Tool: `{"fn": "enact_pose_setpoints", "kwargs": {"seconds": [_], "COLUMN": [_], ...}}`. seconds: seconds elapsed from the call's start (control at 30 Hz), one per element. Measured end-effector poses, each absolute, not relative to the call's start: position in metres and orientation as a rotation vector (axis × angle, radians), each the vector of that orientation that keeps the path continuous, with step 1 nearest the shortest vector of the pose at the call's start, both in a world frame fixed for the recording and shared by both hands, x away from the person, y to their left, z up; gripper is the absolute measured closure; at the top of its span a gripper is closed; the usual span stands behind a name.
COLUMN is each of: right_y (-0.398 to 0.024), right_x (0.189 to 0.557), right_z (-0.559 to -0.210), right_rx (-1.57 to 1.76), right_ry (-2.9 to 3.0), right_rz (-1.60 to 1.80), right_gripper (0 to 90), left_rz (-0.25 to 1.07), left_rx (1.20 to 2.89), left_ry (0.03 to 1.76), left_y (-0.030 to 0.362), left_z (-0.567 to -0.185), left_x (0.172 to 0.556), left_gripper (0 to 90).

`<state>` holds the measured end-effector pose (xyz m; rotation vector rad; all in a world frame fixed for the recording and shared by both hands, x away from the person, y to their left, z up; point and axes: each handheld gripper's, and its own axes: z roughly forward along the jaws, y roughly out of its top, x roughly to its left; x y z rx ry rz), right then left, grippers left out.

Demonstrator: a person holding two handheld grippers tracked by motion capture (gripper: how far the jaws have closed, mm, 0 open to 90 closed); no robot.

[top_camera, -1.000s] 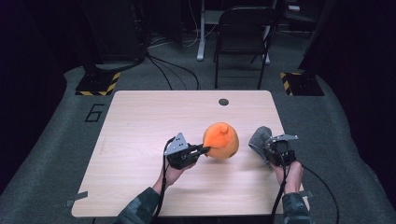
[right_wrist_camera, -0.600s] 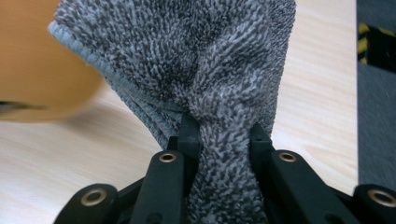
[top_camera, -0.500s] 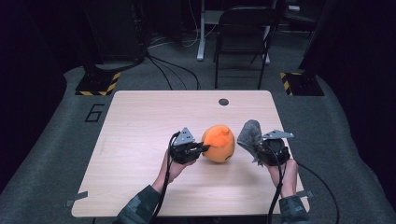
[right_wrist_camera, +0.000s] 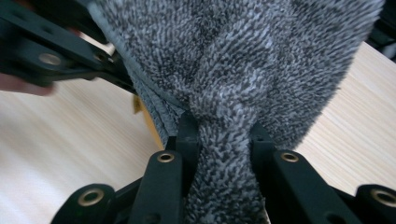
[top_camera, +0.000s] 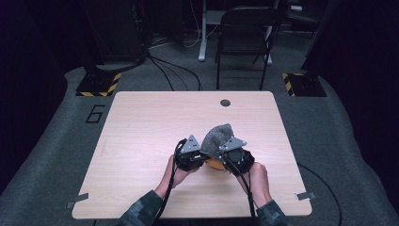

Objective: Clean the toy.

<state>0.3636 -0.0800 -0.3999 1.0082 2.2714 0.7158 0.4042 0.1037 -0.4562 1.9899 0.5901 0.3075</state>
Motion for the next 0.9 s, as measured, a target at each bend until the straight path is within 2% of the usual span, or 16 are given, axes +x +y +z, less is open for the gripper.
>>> {"fn": "enact_pose_setpoints", "kwargs": {"seconds": [0.4,0.5,0.6,0.73,0.9], "right_y": [-0.152,-0.146,-0.121,-0.091,-0.119], "right_x": [0.404,0.391,0.374,0.374,0.389], "right_z": [-0.430,-0.405,-0.384,-0.401,-0.411], "right_rx": [1.310,1.257,1.114,1.021,1.141], "right_ry": [2.182,2.148,2.164,2.249,2.195], "right_rz": [0.680,0.779,0.874,0.795,0.788], "right_gripper": [73.8,73.7,73.6,73.5,73.2], "left_rz": [0.291,0.285,0.280,0.269,0.255], "left_rx": [1.982,1.976,1.974,1.976,1.954], "left_ry": [0.581,0.591,0.602,0.625,0.664], "left_y": [0.105,0.106,0.106,0.108,0.110], "left_z": [-0.461,-0.461,-0.461,-0.462,-0.463], "left_x": [0.407,0.407,0.407,0.406,0.409], "left_gripper": [81.9,81.8,81.8,81.6,81.3]}}
